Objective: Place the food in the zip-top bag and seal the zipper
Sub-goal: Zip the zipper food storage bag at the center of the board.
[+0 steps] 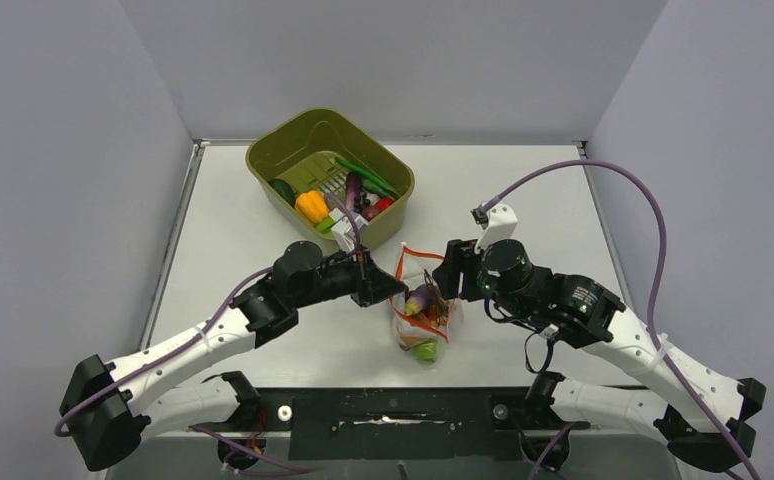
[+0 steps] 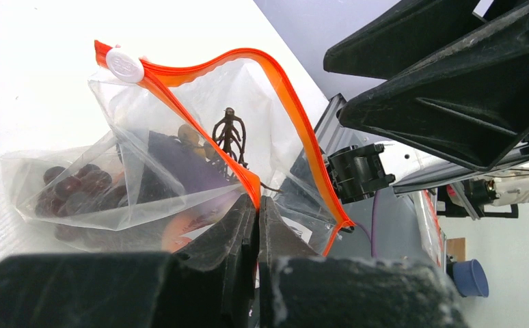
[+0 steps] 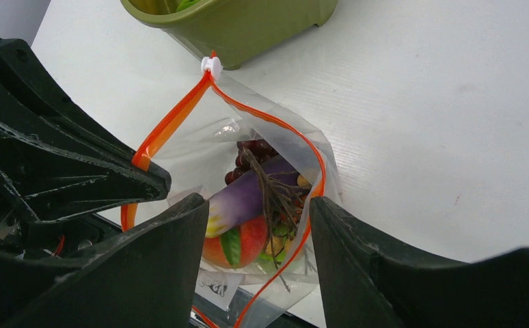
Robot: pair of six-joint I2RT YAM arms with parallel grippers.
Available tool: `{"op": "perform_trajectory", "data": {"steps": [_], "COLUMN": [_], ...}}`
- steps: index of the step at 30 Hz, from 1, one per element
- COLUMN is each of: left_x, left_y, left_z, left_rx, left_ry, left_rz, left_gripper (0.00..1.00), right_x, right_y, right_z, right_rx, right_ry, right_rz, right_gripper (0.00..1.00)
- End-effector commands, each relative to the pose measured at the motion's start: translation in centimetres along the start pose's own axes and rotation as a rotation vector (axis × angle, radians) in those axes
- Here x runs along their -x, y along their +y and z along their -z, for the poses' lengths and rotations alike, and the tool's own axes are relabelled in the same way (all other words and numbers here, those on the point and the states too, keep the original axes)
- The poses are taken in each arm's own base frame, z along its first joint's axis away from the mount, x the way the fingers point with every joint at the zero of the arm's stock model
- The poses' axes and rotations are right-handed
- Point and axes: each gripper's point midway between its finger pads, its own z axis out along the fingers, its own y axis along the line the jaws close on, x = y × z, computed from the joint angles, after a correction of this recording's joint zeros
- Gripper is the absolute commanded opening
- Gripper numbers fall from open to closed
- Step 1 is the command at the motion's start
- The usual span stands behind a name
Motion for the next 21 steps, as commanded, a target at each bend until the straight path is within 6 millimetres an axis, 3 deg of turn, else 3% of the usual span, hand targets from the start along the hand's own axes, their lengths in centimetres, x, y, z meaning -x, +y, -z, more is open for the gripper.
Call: {"op": "perform_trajectory", "data": {"steps": [1, 8, 13, 21], "left_x": [3.7, 4.3, 4.6, 5.6], "left_y": [-3.3, -3.4, -3.5, -3.4], "left_z": [0.4, 0.2, 0.2, 0.2], "left_rx": [-0.096, -0.087, -0.08, -0.05], "left_ry": [-0.137, -0.158, -0.169, -0.21], "left_rz": [-0.047, -0.038, -0.034, -0.02], "left_gripper": [0.0, 0.0, 0.0, 0.0], "right_x": [0.1, -1.7, -2.8, -6.1], "right_y": [-1.0, 0.8, 2.3, 2.1], "right_z": [0.7, 0.1, 0.8, 1.2], "right_rx": [-0.044, 0.063, 0.184, 0.121], "right_ry": [-0.01, 0.067, 0.09, 0.233], "right_rz": [-0.054, 0.0, 0.026, 0.102], "right_gripper": [0.59, 0.69, 0.8, 0.84]}}
